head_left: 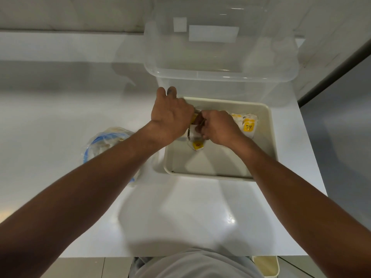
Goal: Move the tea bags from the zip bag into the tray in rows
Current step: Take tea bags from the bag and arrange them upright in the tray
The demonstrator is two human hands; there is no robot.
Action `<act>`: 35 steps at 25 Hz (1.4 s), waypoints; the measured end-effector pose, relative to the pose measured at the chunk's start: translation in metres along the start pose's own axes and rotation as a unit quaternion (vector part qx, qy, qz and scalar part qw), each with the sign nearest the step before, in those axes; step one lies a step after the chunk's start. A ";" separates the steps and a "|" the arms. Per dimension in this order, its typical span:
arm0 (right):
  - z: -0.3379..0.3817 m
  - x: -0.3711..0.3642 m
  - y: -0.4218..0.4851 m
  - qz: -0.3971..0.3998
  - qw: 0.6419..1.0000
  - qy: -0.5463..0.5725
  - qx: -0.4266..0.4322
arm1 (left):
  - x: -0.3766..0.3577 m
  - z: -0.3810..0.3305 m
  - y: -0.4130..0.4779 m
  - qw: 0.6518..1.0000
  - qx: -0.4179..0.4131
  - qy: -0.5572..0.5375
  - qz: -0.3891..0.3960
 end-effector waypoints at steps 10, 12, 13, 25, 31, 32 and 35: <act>-0.001 0.019 -0.024 -0.099 0.994 0.018 0.047 | 0.017 -0.009 -0.032 0.999 -0.029 0.008 0.018; -0.005 0.018 -0.036 -0.062 0.998 -0.021 0.025 | 0.018 -0.029 -0.055 0.993 -0.101 0.032 0.045; -0.005 0.013 -0.040 -0.026 0.998 -0.050 0.015 | 0.015 -0.038 -0.063 0.989 -0.127 0.049 0.061; 0.004 -0.018 -0.033 0.009 0.991 -0.122 0.049 | -0.016 -0.042 -0.047 0.982 -0.114 0.076 0.127; 0.015 -0.017 -0.031 -0.010 0.988 -0.141 0.056 | -0.015 -0.043 -0.046 0.982 -0.124 0.061 0.130; 0.015 -0.018 -0.030 -0.005 0.988 -0.142 0.052 | -0.015 -0.043 -0.045 0.982 -0.125 0.062 0.127; 0.014 -0.019 -0.027 -0.003 0.989 -0.141 0.042 | -0.015 -0.041 -0.044 0.983 -0.128 0.068 0.112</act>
Point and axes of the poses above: each hand's wrist, its own y-axis towards the middle knuckle, its own x-axis out of the back of the hand, z = x × y, the point moved 6 cm from there along y, towards the middle knuckle, and after that the axes turned 6 degrees about y, right-handed, at the moved point
